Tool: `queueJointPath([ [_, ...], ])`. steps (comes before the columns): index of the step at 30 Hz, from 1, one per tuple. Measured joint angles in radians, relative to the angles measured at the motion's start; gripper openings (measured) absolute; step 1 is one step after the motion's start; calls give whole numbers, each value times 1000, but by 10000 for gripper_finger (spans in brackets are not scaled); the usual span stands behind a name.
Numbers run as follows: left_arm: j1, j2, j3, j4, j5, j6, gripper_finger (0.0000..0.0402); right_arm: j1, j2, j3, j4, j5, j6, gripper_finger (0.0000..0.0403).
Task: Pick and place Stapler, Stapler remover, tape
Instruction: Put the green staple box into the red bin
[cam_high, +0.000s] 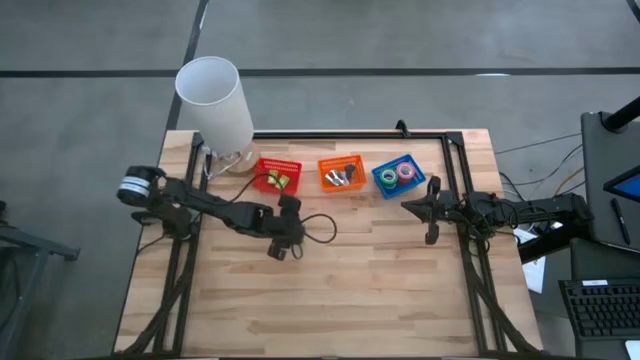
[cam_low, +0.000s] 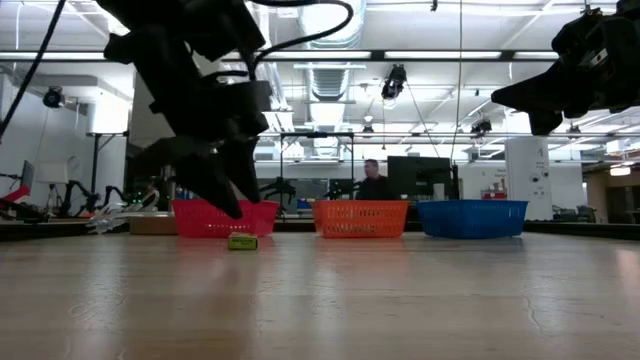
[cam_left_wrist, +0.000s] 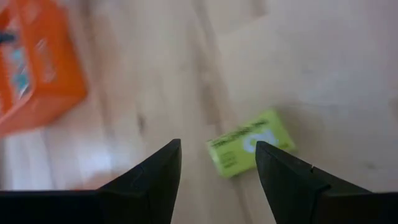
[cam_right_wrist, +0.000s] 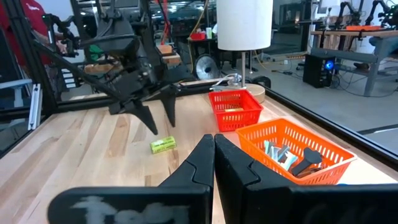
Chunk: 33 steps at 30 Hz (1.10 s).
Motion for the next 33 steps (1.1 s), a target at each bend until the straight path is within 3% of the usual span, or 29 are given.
queueJointPath([
  [5, -1, 26, 17, -1, -68, -176, 209, 0, 0, 0, 0, 0, 0, 8],
  [10, -3, 41, 67, -10, -48, -568, 209, 0, 0, 0, 0, 0, 0, 8],
  [18, -12, 107, 78, -117, -30, -625, 216, 0, 0, 0, 0, 0, 0, 8],
  [25, -32, 126, 142, -112, -26, -578, 219, 0, 0, 0, 0, 0, 0, 8],
  [33, -35, 121, 142, -151, -15, -735, 228, 0, 0, 0, 0, 0, 0, 8],
])
